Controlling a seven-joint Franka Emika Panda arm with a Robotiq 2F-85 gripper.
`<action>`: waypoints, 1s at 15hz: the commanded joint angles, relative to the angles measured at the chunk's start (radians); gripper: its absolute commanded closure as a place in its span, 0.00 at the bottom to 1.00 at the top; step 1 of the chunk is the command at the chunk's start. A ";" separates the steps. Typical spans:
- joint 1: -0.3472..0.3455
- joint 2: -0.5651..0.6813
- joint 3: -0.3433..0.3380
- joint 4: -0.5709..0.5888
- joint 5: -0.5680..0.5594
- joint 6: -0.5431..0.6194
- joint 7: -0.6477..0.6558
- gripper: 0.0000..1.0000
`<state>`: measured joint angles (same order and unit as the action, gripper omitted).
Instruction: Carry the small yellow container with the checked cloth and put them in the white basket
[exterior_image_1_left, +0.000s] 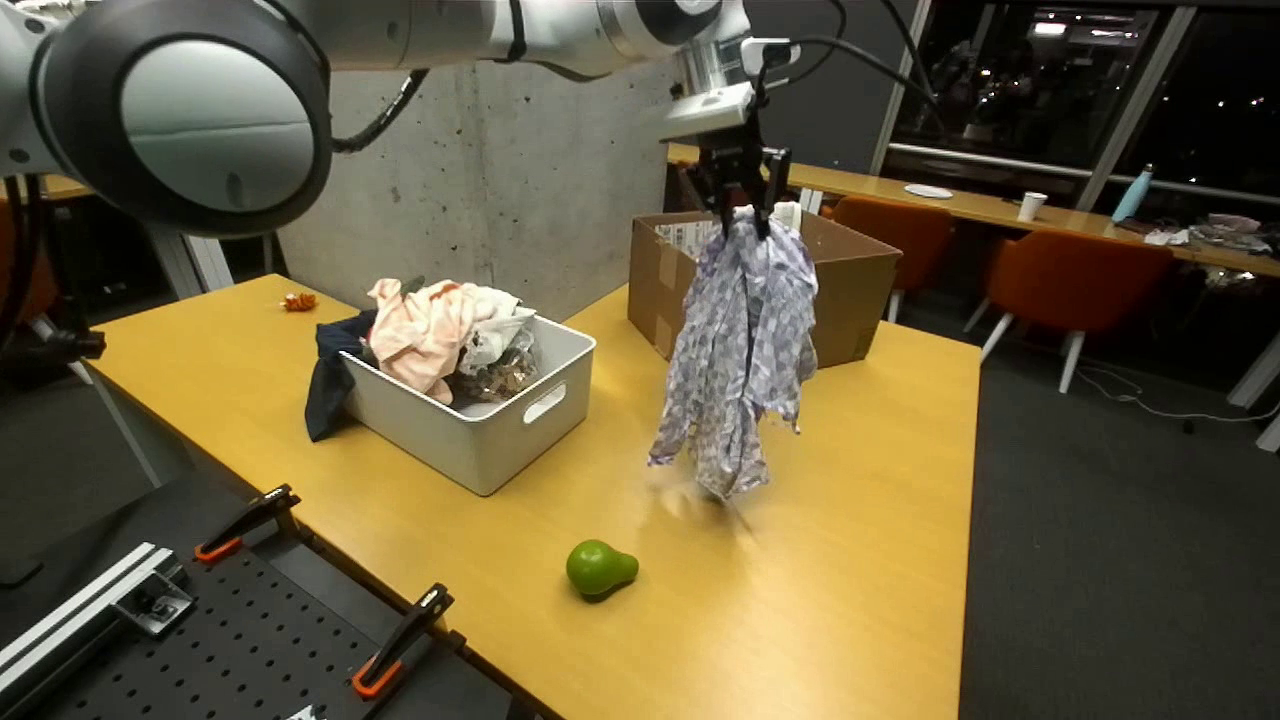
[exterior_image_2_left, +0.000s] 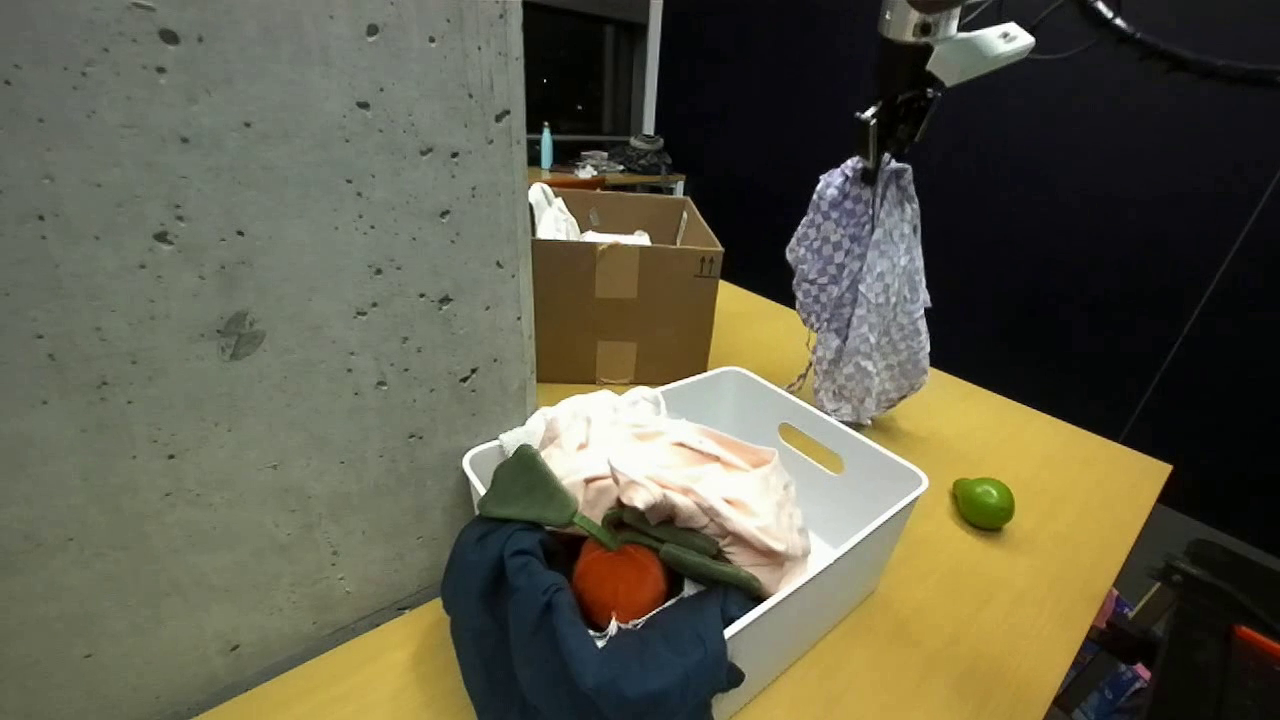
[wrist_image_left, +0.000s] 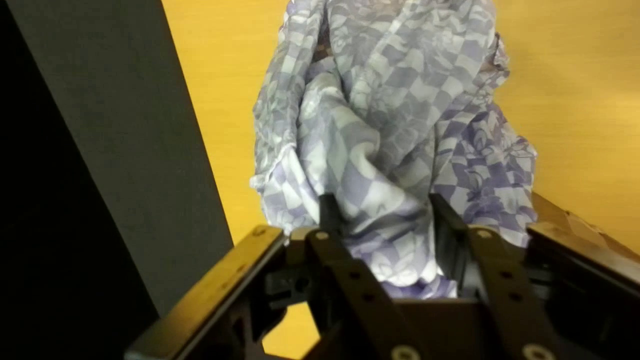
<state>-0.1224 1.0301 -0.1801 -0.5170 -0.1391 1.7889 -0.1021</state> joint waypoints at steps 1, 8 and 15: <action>0.058 -0.098 0.012 -0.011 -0.016 -0.040 -0.105 0.79; 0.254 -0.228 0.034 -0.019 -0.014 -0.156 -0.275 0.79; 0.426 -0.294 0.100 -0.067 0.031 -0.307 -0.313 0.79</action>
<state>0.2712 0.7752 -0.1144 -0.5257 -0.1330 1.5293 -0.3874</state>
